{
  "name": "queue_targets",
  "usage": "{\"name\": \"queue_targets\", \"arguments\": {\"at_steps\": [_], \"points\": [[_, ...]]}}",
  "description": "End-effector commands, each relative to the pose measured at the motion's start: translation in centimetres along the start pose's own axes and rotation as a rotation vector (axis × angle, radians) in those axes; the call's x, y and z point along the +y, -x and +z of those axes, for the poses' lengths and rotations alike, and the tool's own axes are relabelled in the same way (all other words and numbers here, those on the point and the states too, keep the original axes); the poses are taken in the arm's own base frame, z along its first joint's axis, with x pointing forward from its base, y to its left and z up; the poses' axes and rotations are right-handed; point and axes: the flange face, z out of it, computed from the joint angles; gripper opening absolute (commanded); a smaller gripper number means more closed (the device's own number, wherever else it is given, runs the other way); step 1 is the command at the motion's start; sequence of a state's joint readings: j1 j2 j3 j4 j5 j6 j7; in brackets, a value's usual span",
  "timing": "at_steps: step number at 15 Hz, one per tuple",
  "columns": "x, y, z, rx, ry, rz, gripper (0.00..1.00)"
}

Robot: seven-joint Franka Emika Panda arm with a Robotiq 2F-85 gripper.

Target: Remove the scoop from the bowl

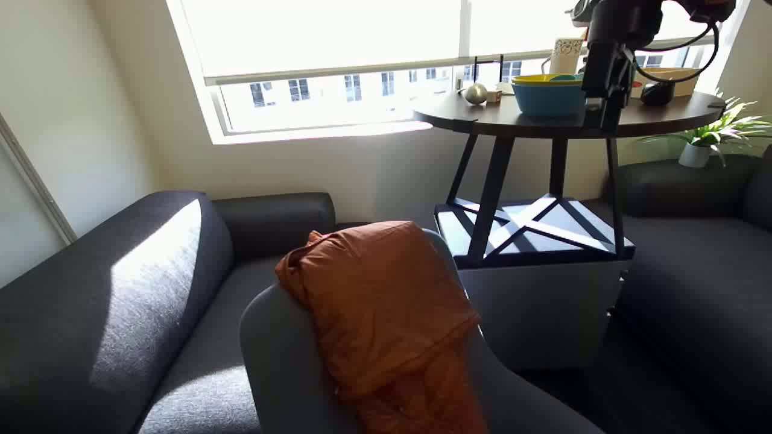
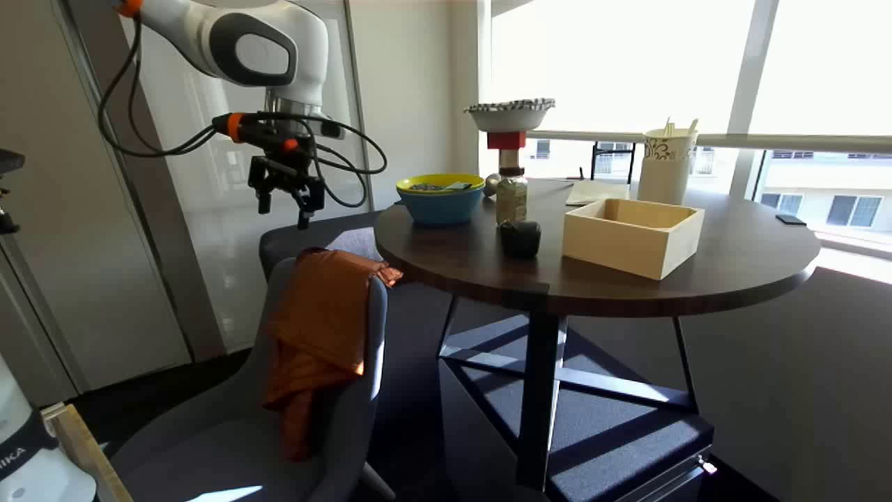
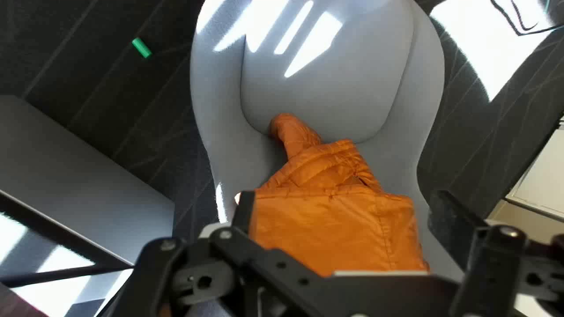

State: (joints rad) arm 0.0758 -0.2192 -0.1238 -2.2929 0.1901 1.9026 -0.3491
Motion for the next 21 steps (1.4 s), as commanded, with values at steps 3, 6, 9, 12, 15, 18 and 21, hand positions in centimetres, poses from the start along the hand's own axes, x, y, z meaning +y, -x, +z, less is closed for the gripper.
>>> {"name": "queue_targets", "arguments": {"at_steps": [3, 6, 9, 12, 15, 18, 21], "points": [[0.0, 0.0, 0.0, -0.001, 0.000, 0.000, 1.00], [0.0, 0.0, 0.0, -0.001, 0.000, 0.000, 1.00], [0.5, -0.5, -0.7, 0.031, -0.023, 0.087, 1.00], [1.8, -1.0, -2.0, 0.097, -0.064, 0.246, 1.00], [3.8, -0.8, -4.2, 0.180, -0.083, 0.382, 1.00], [6.3, -0.2, -6.4, 0.283, -0.075, 0.507, 1.00], [8.6, 0.3, -8.3, 0.370, -0.067, 0.639, 1.00]]}}
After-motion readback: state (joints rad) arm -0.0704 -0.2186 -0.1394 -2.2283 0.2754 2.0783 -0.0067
